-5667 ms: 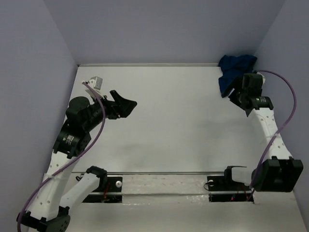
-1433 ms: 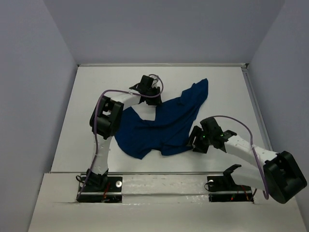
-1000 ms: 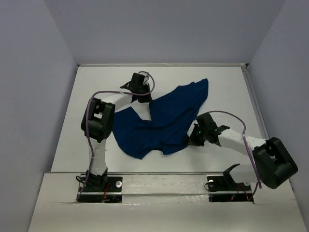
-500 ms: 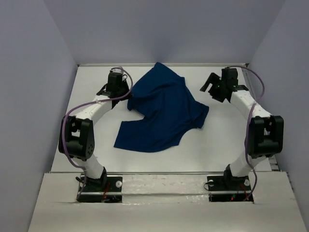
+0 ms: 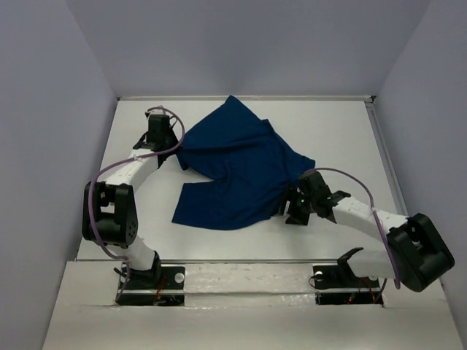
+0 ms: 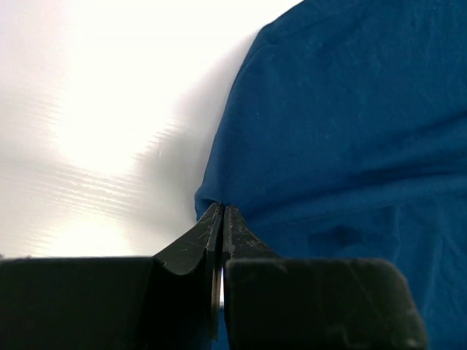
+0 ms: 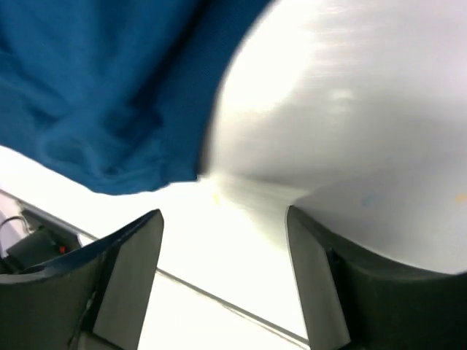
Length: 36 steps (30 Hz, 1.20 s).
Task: Fold and stack the t-shirts
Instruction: Flatten out the tshirt
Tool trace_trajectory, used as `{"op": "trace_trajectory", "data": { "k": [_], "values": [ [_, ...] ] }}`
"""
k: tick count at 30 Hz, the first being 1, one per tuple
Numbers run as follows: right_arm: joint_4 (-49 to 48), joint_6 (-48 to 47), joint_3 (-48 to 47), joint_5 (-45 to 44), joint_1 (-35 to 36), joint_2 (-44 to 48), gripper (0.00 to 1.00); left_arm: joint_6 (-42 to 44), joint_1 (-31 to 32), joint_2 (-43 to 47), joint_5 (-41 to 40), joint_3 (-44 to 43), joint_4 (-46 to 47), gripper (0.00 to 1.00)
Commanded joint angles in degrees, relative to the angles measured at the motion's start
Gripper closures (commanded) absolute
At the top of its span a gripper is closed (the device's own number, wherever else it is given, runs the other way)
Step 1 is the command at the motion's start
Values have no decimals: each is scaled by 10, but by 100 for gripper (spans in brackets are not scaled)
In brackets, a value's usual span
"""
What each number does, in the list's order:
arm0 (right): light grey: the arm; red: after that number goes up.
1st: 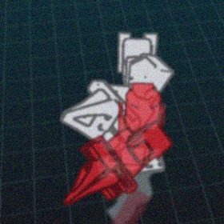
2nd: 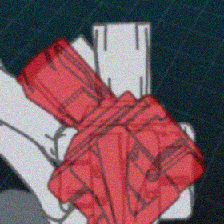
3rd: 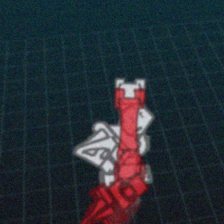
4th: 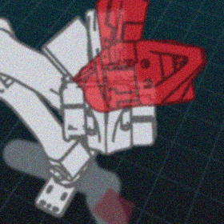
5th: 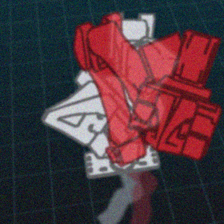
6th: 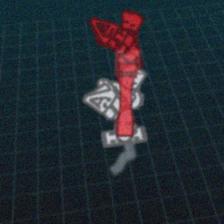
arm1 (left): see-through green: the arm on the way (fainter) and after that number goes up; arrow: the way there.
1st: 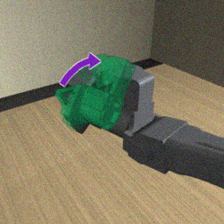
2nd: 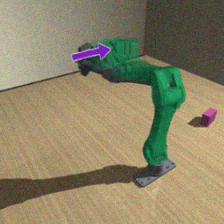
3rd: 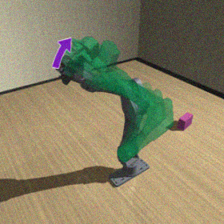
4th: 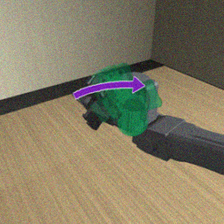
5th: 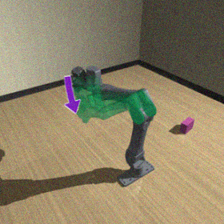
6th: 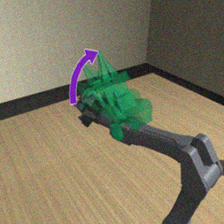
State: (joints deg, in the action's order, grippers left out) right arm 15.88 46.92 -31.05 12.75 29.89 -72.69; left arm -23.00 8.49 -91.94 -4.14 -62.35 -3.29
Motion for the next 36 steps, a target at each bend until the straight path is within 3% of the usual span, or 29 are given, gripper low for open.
{"op": "trace_trajectory", "data": {
  "k": [1, 3, 5, 7, 9, 10, 18, 20, 21, 23, 24, 26, 27, 29, 30, 31, 33, 36],
  "values": [
    [-101, 32, -2, 4, -4, -45, 26, 11, 1, 37, -10, 14, 12, 100],
    [-122, 23, -23, 13, -4, -101, 38, 16, 1, 38, -13, 13, 7, 100],
    [-151, 27, -35, 10, -4, -133, 43, 16, 1, 43, -16, 14, 5, 100],
    [-152, 29, -65, 4, -4, -178, 62, 16, 1, 48, -20, 21, 3, 100],
    [-126, 27, -91, -44, -10, -209, 94, 19, 1, 52, -27, 24, -3, 100],
    [-111, 21, -102, -58, -18, -213, 100, 21, 1, 54, -31, 28, -5, 100],
    [7, -127, -154, -119, -234, -143, 100, 45, 10, 89, -49, 50, -11, 100],
    [31, -149, -173, -125, -259, -143, 100, 47, 28, 103, -49, 58, -12, 100],
    [36, -154, -188, -127, -275, -144, 98, 48, 38, 108, -53, 67, -13, 100],
    [53, -159, -204, -152, -283, -145, 84, 56, 61, 125, -67, 77, -14, 100],
    [58, -165, -210, -159, -283, -145, 66, 59, 86, 128, -88, 82, -19, 100],
    [64, -172, -223, -168, -300, -139, 46, 65, 113, 136, -106, 96, -26, 99],
    [72, -182, -234, -170, -305, -129, 31, 71, 131, 144, -127, 107, -32, 90],
    [85, -191, -247, -169, -305, -115, 17, 72, 131, 151, -131, 118, -40, 68],
    [103, -201, -255, -169, -305, -107, 12, 69, 131, 160, -130, 122, -44, 45],
    [110, -204, -259, -170, -305, -98, 8, 66, 131, 167, -132, 126, -51, 35],
    [122, -211, -259, -151, -305, -63, 9, 66, 131, 192, -141, 132, -64, 15],
    [130, -215, -236, -74, -305, -13, 19, 44, 110, 228, -139, 137, -79, 14]
  ]
}}
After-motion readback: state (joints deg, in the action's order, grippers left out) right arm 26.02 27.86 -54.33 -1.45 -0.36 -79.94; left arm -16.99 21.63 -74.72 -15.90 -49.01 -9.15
